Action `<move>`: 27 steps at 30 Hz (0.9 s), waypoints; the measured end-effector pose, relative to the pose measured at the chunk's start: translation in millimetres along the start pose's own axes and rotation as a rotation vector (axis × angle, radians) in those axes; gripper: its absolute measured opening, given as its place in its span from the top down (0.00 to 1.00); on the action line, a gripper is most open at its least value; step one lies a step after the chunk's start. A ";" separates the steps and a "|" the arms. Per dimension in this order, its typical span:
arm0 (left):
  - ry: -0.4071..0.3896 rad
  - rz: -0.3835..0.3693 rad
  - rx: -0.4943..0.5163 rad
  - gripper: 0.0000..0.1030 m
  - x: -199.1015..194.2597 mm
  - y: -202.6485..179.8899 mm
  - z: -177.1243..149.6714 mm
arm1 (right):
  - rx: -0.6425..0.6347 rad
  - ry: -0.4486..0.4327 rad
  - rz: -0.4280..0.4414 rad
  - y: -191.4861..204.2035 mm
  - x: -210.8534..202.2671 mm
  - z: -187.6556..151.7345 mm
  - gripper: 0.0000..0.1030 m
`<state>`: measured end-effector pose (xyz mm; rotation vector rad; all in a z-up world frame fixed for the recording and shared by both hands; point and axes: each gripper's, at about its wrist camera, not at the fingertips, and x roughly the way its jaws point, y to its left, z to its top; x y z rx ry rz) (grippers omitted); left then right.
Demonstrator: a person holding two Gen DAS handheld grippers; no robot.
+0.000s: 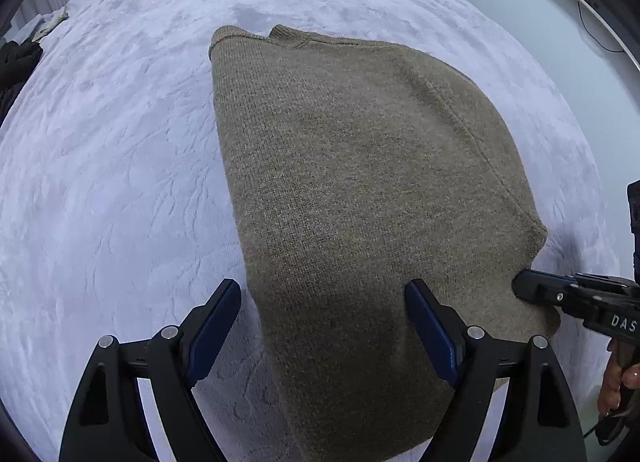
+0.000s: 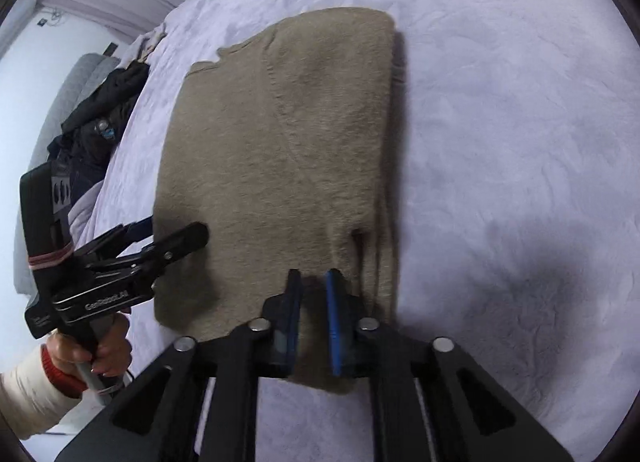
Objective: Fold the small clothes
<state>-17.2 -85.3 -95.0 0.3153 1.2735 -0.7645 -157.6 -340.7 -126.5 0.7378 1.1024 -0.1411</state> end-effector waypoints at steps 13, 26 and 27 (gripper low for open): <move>0.030 0.022 -0.041 0.02 7.1 2.0 -4.0 | 0.143 -0.088 0.132 -30.3 -45.5 6.3 0.90; 0.055 0.022 -0.071 0.01 10.7 2.3 -3.6 | 0.275 -0.066 0.163 -54.6 5.6 82.4 0.91; 0.054 0.024 -0.070 0.01 10.3 2.5 -3.4 | 0.297 -0.072 0.169 -58.3 3.9 81.2 0.91</move>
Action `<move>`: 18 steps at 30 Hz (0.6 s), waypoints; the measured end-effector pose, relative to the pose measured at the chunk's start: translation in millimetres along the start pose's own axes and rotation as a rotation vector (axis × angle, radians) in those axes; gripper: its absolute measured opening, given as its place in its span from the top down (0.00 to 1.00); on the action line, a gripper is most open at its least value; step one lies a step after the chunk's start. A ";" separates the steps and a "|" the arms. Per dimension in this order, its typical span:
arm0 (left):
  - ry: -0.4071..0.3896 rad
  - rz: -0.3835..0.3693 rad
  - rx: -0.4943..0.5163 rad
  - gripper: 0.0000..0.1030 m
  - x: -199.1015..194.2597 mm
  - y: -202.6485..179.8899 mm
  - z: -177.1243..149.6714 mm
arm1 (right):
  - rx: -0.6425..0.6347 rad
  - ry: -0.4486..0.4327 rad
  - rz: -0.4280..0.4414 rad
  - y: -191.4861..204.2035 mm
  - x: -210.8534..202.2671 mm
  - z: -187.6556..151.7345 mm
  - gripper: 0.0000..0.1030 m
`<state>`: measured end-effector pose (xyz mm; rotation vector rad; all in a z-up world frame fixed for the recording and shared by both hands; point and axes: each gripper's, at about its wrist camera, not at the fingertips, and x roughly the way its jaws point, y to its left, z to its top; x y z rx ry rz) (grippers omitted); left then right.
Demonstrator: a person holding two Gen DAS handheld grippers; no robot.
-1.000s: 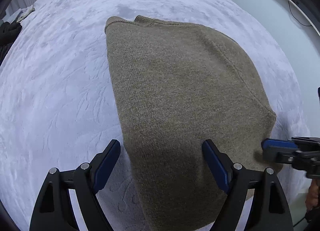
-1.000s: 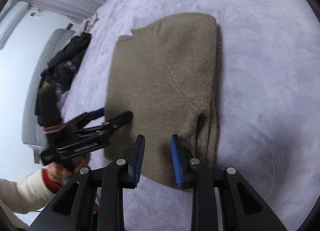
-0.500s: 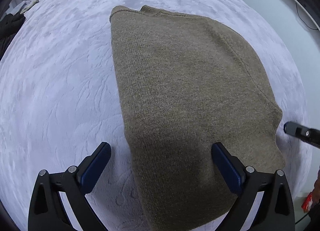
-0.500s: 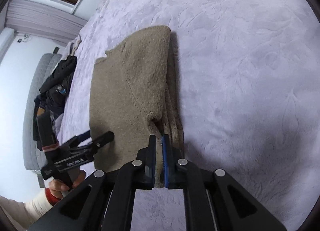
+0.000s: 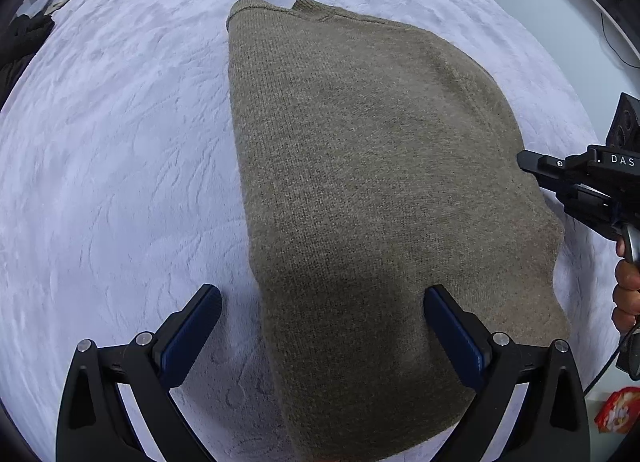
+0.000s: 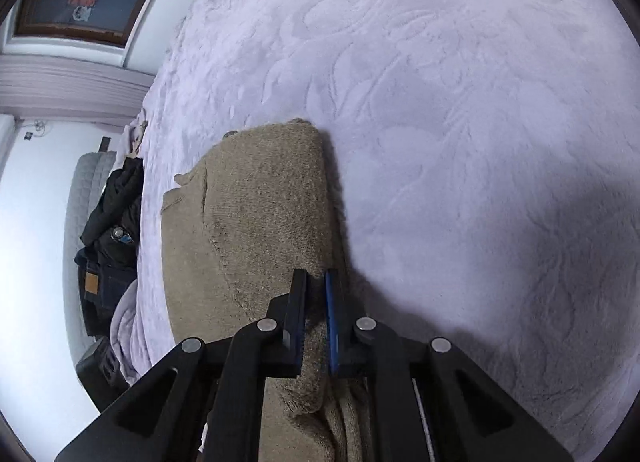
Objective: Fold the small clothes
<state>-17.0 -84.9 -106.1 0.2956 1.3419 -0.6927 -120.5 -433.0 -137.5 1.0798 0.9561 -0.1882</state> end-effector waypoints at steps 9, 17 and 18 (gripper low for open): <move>0.008 -0.006 -0.002 0.01 2.3 1.8 1.8 | 0.024 -0.009 0.014 -10.9 -33.1 -15.5 0.90; 0.006 -0.008 0.003 0.01 2.6 3.0 2.0 | -0.006 0.046 -0.010 -11.7 -29.6 -43.0 0.66; 0.008 -0.011 0.000 0.01 2.9 3.4 2.2 | -0.011 0.048 -0.020 -11.3 -29.3 -45.2 0.54</move>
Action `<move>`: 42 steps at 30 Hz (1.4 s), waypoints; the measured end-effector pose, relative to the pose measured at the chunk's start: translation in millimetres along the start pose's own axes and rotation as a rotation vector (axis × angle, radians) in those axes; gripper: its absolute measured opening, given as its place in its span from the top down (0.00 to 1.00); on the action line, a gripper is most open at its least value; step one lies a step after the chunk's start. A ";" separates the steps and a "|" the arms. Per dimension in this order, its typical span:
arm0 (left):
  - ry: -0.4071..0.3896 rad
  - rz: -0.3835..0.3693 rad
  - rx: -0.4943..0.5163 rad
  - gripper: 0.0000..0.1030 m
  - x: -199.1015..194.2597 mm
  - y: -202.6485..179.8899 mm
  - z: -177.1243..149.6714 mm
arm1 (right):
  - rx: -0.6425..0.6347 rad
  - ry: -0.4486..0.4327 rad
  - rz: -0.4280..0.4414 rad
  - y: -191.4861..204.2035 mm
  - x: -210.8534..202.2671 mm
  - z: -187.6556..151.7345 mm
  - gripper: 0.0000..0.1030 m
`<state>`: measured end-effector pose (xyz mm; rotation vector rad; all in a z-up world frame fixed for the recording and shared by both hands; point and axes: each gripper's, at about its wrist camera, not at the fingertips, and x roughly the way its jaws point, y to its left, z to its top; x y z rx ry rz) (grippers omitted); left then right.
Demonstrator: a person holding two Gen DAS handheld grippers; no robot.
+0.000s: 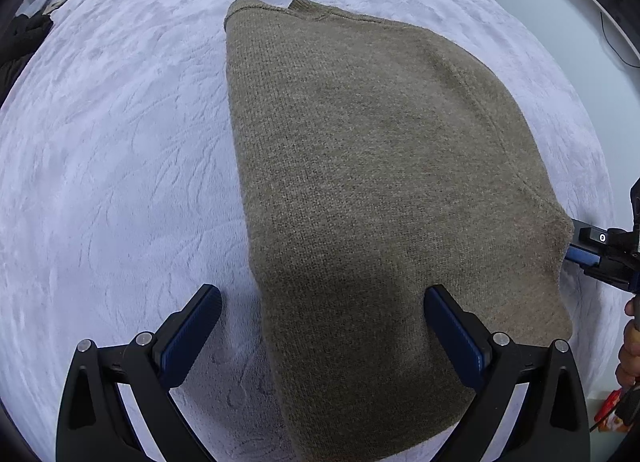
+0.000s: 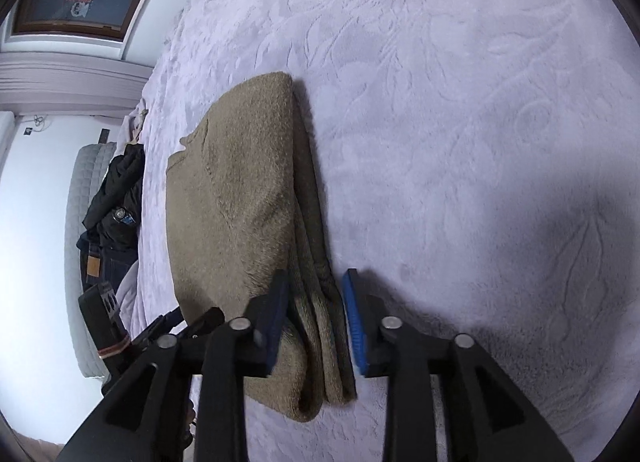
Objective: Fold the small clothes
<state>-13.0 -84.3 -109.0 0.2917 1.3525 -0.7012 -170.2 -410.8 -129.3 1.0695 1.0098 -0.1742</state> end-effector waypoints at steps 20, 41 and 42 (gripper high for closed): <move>0.036 -0.024 -0.018 0.01 -8.3 13.5 -3.5 | -0.071 -0.051 -0.007 5.4 -11.7 -8.8 0.19; 0.070 -0.015 0.001 0.01 3.5 5.8 4.1 | -0.042 -0.059 -0.007 4.0 -15.6 4.5 0.19; 0.069 -0.012 0.003 0.01 4.0 6.2 3.8 | -0.041 -0.053 -0.007 3.7 -14.5 5.7 0.19</move>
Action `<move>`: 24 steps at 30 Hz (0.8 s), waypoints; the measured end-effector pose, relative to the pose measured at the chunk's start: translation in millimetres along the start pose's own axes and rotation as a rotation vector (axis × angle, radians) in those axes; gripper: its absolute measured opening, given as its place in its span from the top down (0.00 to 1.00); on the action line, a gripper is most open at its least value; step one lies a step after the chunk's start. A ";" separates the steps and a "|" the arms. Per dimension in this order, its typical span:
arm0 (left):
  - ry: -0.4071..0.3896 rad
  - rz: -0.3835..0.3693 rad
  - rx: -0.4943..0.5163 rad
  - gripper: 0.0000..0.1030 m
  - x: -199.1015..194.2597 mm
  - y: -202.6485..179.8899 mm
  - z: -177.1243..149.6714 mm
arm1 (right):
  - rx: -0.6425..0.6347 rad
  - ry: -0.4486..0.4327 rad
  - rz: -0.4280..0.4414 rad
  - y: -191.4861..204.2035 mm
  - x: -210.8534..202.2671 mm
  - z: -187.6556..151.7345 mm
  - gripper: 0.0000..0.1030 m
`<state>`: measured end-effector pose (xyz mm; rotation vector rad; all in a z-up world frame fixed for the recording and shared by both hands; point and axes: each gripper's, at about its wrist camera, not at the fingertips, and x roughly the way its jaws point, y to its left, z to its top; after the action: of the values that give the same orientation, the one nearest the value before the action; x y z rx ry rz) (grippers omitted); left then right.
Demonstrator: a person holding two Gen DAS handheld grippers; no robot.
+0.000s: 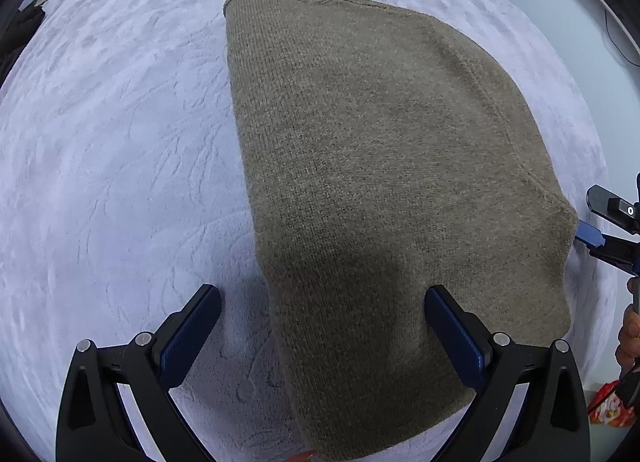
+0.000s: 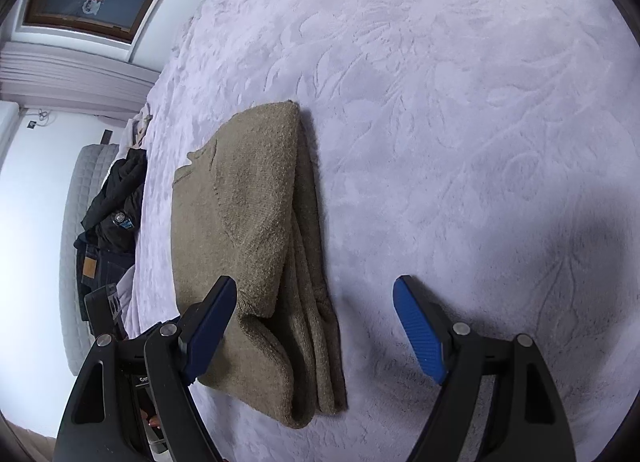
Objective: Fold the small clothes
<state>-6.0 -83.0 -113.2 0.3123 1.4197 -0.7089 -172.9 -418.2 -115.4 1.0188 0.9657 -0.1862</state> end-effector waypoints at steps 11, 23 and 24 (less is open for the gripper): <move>0.019 -0.027 -0.013 0.01 5.5 4.5 2.8 | -0.015 0.044 0.008 0.1 12.7 7.1 0.19; 0.003 -0.111 0.030 0.01 -3.6 17.9 11.9 | -0.018 0.065 0.040 -4.8 20.1 22.7 0.19; -0.005 -0.125 0.033 0.01 -6.1 20.0 13.3 | -0.019 0.061 0.050 -5.0 19.8 25.6 0.19</move>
<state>16.8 -74.1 -109.4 0.2486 1.4330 -0.8356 -148.7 -435.4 -129.2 1.0349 0.9948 -0.1047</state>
